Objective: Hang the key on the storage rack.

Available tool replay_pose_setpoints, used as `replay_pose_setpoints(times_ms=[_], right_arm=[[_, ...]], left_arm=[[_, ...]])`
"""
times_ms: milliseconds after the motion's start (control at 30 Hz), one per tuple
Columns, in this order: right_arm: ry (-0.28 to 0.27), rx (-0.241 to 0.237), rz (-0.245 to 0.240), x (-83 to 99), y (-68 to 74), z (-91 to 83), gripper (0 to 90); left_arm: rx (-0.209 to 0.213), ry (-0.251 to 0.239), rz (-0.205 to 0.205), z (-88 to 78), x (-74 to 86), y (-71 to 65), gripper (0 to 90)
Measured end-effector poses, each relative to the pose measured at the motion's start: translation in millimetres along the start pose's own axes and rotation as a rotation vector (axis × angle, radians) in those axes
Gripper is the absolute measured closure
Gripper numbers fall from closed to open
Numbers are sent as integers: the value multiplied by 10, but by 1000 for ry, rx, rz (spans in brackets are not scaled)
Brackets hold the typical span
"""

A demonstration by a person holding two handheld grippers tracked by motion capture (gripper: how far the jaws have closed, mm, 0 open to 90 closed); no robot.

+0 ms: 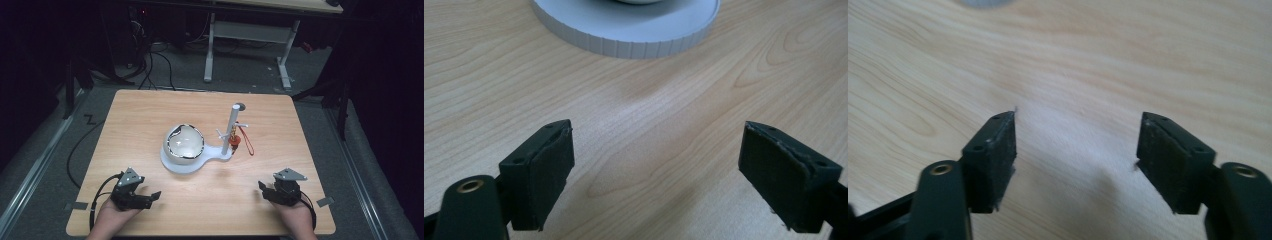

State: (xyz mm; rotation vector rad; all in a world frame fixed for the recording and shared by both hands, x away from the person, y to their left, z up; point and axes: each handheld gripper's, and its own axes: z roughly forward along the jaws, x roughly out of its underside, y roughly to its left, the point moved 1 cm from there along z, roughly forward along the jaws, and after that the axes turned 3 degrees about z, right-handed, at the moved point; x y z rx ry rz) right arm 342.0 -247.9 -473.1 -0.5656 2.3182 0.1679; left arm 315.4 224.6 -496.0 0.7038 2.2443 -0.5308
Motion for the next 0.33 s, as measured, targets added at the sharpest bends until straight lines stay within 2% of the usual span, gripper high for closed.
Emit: replay_pose_setpoints(times_ms=[133,200,333], right_arm=[[17,-15,-51,44,80,58,272],[22,-4,-77,66,77,79,257],[28,-1,-81,154,34,62,238]], left_arm=[[-9,-25,-14,-14,-13,6,153],[-11,-29,-15,-15,-19,6,153],[-9,-51,-17,-11,-87,9,153]])
